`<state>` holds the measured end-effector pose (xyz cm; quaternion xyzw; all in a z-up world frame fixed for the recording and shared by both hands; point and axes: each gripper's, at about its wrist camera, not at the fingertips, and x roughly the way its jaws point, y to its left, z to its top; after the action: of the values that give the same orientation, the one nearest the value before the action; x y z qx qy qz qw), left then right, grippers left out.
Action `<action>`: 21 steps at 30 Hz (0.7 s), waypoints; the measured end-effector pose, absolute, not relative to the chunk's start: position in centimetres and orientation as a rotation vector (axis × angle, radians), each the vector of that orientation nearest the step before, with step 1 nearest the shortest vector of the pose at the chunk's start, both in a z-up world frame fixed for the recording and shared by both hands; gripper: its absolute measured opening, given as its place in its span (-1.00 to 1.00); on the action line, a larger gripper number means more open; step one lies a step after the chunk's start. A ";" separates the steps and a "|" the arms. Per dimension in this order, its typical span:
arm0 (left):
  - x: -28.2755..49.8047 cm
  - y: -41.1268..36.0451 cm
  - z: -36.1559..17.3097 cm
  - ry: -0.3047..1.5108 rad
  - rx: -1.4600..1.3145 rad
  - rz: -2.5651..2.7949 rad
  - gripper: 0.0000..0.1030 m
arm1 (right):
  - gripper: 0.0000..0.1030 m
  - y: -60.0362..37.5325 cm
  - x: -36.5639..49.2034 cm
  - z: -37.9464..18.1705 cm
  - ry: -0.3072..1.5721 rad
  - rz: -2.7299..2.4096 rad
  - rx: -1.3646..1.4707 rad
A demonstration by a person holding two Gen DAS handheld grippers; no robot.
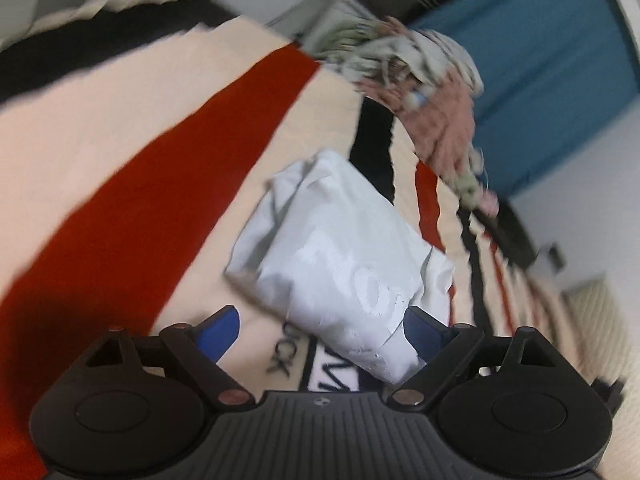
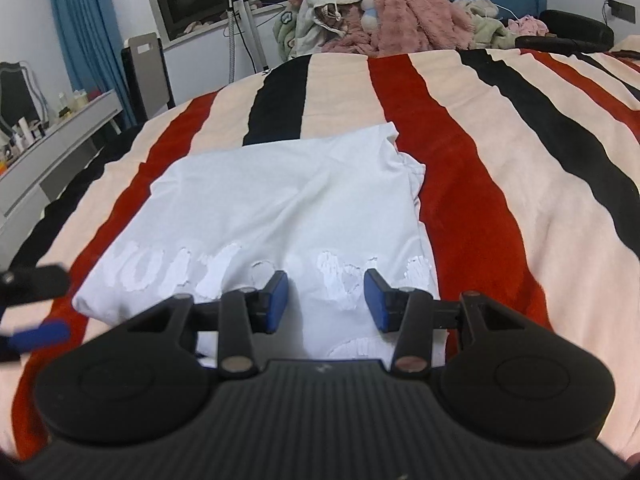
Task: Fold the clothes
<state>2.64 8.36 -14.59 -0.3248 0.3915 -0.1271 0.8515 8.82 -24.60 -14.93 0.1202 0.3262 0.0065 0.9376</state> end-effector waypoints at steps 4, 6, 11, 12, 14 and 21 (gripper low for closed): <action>4.2 9.3 -16.7 0.878 -0.849 -0.266 0.74 | -0.09 -25.6 7.7 -13.6 0.642 0.017 0.368; 5.0 9.7 -17.9 0.890 -0.945 -0.264 0.71 | 0.27 -26.6 6.6 -12.7 0.607 0.059 0.500; 6.2 10.1 -19.9 0.894 -1.115 -0.283 0.54 | 0.72 -27.8 5.1 -13.7 0.611 0.222 0.870; 6.4 10.1 -20.1 0.897 -1.125 -0.286 0.49 | 0.72 -27.8 5.4 -14.5 0.644 0.255 0.946; 6.7 9.9 -20.5 0.902 -1.140 -0.291 0.25 | 0.72 -27.6 6.0 -16.3 0.701 0.273 1.051; 7.3 9.4 -20.8 0.871 -1.117 -0.287 -0.61 | 0.04 -30.3 6.3 -21.6 0.695 0.059 1.323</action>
<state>7.32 9.36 -20.83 -0.5111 0.3986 -0.1315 0.7500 6.25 -30.26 -21.59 0.6017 0.3158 0.0269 0.7331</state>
